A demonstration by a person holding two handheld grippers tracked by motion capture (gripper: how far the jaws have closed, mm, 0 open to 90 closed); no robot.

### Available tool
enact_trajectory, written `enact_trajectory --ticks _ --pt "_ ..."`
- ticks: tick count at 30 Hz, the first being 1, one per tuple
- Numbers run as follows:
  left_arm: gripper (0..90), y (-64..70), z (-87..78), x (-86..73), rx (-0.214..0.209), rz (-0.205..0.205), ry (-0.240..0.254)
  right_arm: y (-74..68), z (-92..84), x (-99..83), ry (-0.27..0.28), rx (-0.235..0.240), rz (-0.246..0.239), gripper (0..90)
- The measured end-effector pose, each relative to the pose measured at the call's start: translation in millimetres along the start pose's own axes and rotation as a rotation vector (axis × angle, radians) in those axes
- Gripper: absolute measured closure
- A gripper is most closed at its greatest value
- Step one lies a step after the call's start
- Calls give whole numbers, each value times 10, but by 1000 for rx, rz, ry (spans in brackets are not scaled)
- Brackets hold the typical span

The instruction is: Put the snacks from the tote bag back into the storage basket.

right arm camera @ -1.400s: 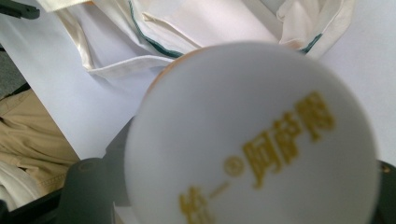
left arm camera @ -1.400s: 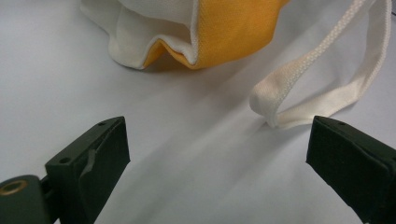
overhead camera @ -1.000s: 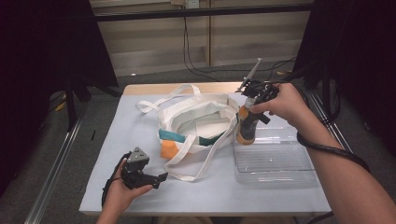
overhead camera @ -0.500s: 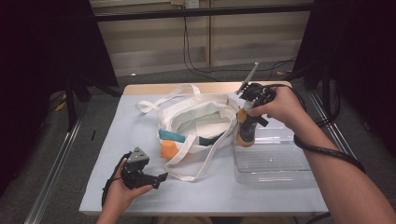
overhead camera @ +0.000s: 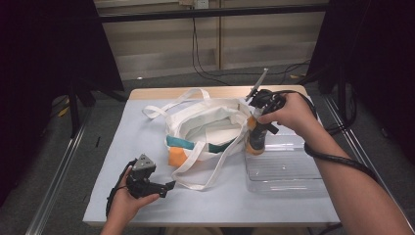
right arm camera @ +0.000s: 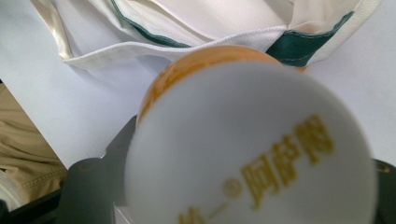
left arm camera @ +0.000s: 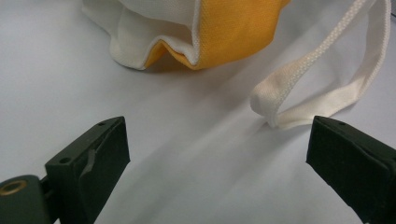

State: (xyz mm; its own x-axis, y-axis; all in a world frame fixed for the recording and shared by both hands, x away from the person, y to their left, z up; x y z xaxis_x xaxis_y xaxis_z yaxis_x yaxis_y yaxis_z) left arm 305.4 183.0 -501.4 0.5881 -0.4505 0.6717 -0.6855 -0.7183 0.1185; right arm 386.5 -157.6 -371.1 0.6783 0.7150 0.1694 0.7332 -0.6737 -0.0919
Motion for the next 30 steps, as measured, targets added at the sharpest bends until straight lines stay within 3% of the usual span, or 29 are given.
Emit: enact_trajectory --ticks 30 --pt "55 -21 -20 2 6 -2 8 -6 120 3 -3 0 -3 307"
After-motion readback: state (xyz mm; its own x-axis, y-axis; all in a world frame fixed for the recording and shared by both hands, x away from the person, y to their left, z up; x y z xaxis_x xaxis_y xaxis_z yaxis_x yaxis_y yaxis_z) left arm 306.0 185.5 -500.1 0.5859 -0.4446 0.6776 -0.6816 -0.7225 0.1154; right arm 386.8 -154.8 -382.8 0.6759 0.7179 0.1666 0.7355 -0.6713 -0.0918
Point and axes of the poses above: each handheld gripper's, and its own axes: z roughly forward along the jaws, x roughly out of its top, y roughly to its right, the point moved 6 cm from there along z, roughly forward along the jaws, and after that the axes turned 3 degrees about -y, right-handed, at the moved point
